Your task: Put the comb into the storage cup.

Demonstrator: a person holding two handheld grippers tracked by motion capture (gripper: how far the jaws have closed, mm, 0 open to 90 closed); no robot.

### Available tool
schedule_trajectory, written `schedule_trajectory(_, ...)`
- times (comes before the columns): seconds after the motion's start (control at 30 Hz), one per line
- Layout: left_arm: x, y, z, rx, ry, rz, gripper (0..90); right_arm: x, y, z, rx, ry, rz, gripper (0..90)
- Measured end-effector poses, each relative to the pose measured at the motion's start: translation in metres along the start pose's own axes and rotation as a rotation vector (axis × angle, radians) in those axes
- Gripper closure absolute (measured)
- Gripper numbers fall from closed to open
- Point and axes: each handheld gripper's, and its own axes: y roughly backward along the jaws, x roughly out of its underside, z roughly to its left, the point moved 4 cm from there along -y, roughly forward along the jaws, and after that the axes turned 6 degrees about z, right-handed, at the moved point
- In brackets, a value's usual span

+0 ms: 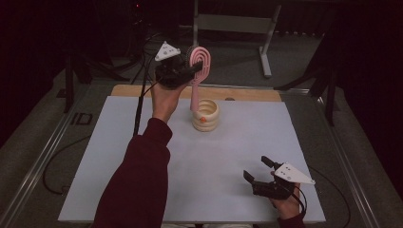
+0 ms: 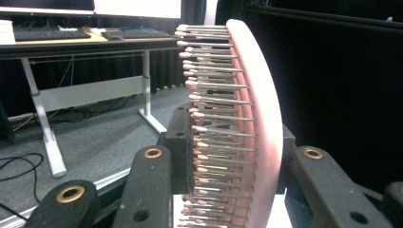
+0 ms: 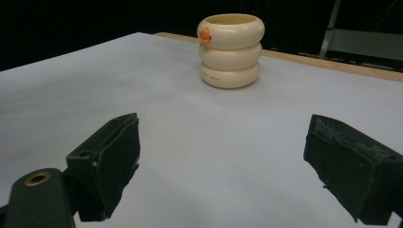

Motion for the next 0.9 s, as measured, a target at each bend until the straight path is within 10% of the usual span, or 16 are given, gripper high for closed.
schedule_trajectory(0.9, -0.001, -0.028, -0.007, 0.004, 0.018, -0.006, 64.9, -0.001, 0.002, -0.002, -0.009, -0.021, -0.011, 11.9)
